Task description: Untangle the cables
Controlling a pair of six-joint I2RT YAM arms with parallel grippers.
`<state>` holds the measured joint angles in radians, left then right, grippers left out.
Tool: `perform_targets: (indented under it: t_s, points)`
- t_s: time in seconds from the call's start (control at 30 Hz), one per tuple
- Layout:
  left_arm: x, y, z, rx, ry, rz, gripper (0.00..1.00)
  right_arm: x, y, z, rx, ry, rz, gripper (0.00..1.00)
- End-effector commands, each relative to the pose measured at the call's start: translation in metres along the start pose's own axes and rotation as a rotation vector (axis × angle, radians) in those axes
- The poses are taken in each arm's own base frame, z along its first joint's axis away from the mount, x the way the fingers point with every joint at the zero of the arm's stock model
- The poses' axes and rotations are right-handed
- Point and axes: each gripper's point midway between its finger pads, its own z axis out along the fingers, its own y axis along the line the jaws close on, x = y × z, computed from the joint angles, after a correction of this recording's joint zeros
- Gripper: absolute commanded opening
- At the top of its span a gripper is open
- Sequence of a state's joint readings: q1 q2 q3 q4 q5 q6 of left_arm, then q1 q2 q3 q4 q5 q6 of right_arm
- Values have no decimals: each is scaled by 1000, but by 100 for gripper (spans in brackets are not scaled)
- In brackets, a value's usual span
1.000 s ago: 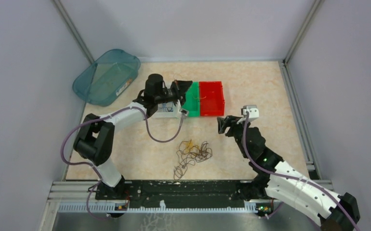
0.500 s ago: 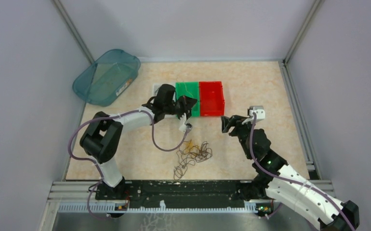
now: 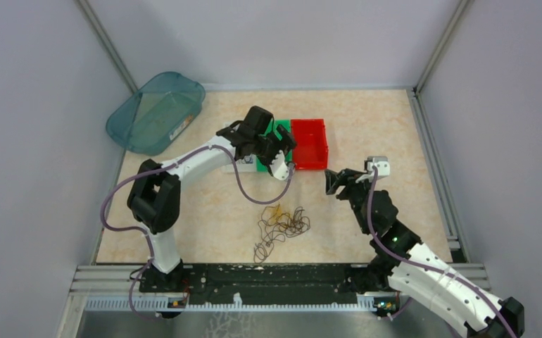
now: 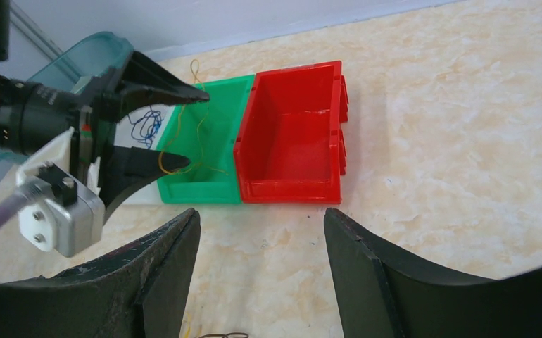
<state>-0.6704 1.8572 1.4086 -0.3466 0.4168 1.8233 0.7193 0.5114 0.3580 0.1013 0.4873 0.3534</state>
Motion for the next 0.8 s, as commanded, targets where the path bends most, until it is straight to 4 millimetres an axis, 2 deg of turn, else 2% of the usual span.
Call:
perform_targets:
  t_s: [0.0,0.07,0.17,0.23,0.37,0.43,0.5,0.57,0.63,0.77]
  points:
    - [-10,-1,-24,83,-23,-184,92,-14,5,2,-14,-34,21,66]
    - [-13,3,-33,95,-26,-218,99,-15,6,1,-17,-29,23,66]
    - [-13,-3,-43,138,-16,-266,100,-16,6,1,-16,-33,33,66]
    - [-6,-10,-45,160,18,-283,100,-16,6,1,-14,-37,40,66]
    - [10,-1,-54,124,30,-378,100,-15,5,0,-12,-30,43,65]
    - [19,-12,-59,181,60,-376,98,-14,4,0,-5,-28,41,65]
    - [31,-21,-54,193,112,-345,94,-14,4,1,-2,-29,42,65]
    - [38,-15,-45,139,144,-343,91,-15,6,3,-7,-32,49,65]
    - [37,-6,-40,96,128,-377,91,-13,8,4,-14,-22,51,65]
    - [33,16,-41,28,86,-470,93,-9,12,7,-28,-6,60,65]
